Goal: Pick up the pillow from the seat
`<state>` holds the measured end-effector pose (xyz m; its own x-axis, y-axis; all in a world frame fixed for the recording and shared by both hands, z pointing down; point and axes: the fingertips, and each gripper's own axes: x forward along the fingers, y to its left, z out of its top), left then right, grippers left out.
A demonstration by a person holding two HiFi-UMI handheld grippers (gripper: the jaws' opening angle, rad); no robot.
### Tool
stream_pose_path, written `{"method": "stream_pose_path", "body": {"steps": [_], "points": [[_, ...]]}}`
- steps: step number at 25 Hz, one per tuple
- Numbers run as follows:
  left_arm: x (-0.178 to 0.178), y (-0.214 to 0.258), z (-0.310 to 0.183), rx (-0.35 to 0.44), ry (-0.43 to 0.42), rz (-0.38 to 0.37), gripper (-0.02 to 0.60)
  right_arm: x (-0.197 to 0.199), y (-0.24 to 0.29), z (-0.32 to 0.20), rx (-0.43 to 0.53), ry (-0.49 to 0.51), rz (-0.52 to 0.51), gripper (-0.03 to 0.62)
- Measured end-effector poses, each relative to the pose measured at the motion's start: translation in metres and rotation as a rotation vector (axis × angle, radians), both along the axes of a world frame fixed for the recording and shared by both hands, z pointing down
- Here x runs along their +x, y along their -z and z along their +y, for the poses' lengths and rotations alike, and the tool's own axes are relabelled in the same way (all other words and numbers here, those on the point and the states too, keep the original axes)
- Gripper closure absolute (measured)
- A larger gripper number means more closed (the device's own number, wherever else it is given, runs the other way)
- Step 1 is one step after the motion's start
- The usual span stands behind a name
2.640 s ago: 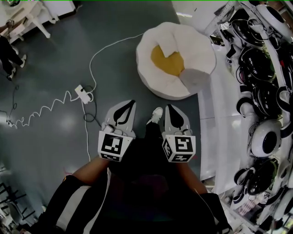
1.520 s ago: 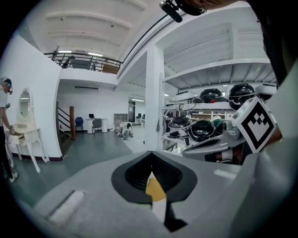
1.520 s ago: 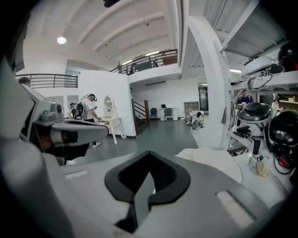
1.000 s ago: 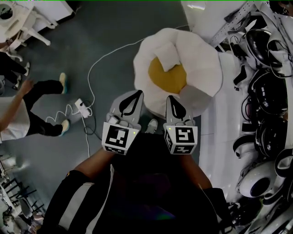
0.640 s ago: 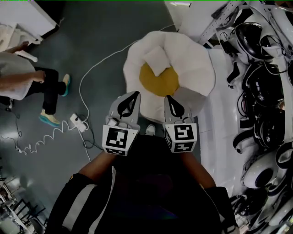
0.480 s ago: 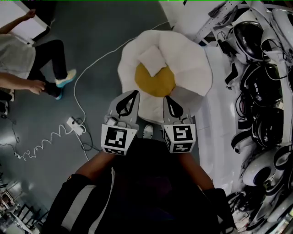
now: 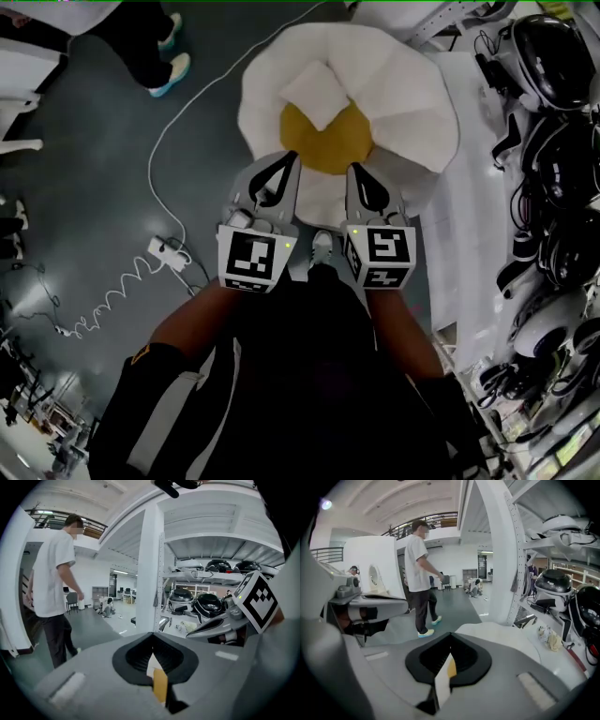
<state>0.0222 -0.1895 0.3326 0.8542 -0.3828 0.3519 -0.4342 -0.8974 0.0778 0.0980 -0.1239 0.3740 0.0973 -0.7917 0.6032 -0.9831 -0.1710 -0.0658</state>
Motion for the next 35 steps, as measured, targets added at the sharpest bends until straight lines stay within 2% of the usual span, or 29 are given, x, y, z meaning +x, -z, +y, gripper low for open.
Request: {"method": "stream_pose_path", "body": {"steps": [8,12,17,20,24,29,35], "points": [[0.021,-0.071,-0.057,-0.073,-0.085,-0.052,0.577,0.015,-0.056,-0.053,-0.094,-0.069,-0.004,0.591],[0.038,-0.106,-0.075,-0.068,-0.117,-0.068,0.577,0.026,-0.091,-0.071,-0.115,-0.092,-0.020,0.591],[0.057,-0.168,-0.081,-0.069,-0.108,-0.105,0.577,0.043,-0.154,-0.079,-0.142,-0.098,-0.047,0.591],[0.063,-0.218,-0.083,-0.092,-0.099,-0.135,0.577,0.049,-0.204,-0.085,-0.169,-0.092,-0.067,0.547],[0.067,-0.282,-0.082,-0.128,-0.075,-0.178,0.577,0.059,-0.262,-0.088,-0.199,-0.098,-0.091,0.528],[0.074,-0.339,-0.085,-0.136,-0.050,-0.215,0.577,0.076,-0.322,-0.086,-0.224,-0.116,-0.124,0.487],[0.074,-0.402,-0.098,-0.134,-0.045,-0.257,0.577,0.089,-0.381,-0.095,-0.230,-0.151,-0.144,0.476]]}}
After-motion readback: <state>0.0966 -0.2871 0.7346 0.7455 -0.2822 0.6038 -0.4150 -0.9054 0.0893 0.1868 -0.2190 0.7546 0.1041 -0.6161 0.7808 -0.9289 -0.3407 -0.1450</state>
